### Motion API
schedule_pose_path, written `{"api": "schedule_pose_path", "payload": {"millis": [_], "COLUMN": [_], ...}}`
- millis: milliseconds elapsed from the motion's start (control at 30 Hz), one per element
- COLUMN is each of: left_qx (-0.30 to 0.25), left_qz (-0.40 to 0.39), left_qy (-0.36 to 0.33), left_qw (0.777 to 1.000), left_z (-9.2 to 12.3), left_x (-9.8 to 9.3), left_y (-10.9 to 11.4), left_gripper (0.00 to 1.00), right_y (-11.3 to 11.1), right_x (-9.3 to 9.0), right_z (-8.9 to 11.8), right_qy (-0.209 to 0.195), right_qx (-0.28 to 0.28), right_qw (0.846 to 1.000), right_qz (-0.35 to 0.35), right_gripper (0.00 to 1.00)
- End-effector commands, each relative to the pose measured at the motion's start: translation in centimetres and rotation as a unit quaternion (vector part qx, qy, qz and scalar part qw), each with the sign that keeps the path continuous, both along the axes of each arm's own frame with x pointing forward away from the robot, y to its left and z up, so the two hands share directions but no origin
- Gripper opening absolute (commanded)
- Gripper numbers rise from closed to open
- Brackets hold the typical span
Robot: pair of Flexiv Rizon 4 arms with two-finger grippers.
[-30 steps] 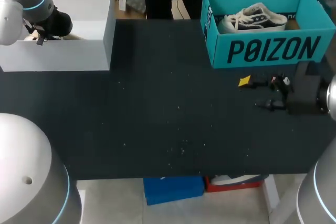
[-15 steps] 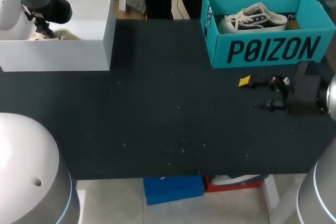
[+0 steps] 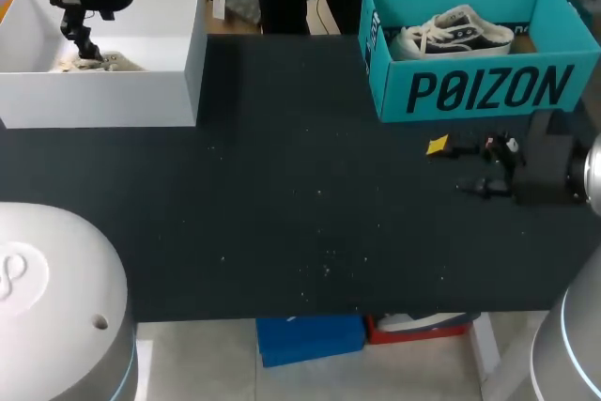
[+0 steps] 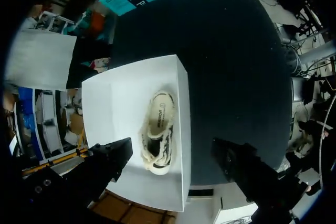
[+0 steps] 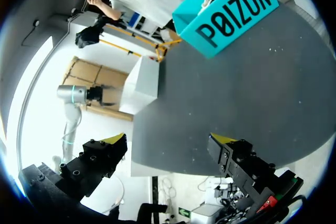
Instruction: Take the shoe out of the shoebox, open the shoe tongue, remove and reinsert the insole, then place the shoe into the shoebox
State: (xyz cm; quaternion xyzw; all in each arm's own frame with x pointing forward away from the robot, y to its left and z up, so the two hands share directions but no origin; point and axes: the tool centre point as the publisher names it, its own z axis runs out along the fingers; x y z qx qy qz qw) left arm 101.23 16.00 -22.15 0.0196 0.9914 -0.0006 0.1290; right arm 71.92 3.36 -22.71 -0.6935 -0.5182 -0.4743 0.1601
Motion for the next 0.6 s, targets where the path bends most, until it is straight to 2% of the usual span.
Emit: {"api": "schedule_pose_path", "payload": {"millis": [33,133,267,433,533,600], "left_qx": [-0.024,-0.048,-0.08,-0.098,-0.089,-0.089], "left_qz": [0.042,0.08,0.135,0.182,0.197,0.203], "left_qy": [0.018,0.048,0.079,0.121,0.13,0.136], "left_qw": [0.999,0.994,0.985,0.971,0.968,0.966], "left_z": [2.2,1.8,1.7,0.8,-0.5,-1.1], "left_x": [-4.0,-6.0,-7.7,-9.3,-10.1,-10.6], "left_y": [-0.8,-1.7,-2.6,-3.2,-2.9,-2.7], "left_gripper": [1.0,1.0,1.0,1.0,1.0,1.0], "right_y": [0.1,0.1,0.1,0.1,0.1,-0.8], "right_x": [0.0,0.0,0.0,0.0,0.0,0.4], "right_z": [0.0,0.0,0.0,0.0,0.0,0.2], "right_qy": [0.001,0.001,0.001,0.001,0.001,0.011], "right_qx": [-0.001,-0.001,-0.001,-0.001,-0.001,-0.012], "right_qw": [1.0,1.0,1.0,1.0,1.0,1.0], "right_qz": [0.0,0.0,0.0,0.0,0.0,0.013], "right_gripper": [1.0,1.0,1.0,1.0,1.0,1.0]}}
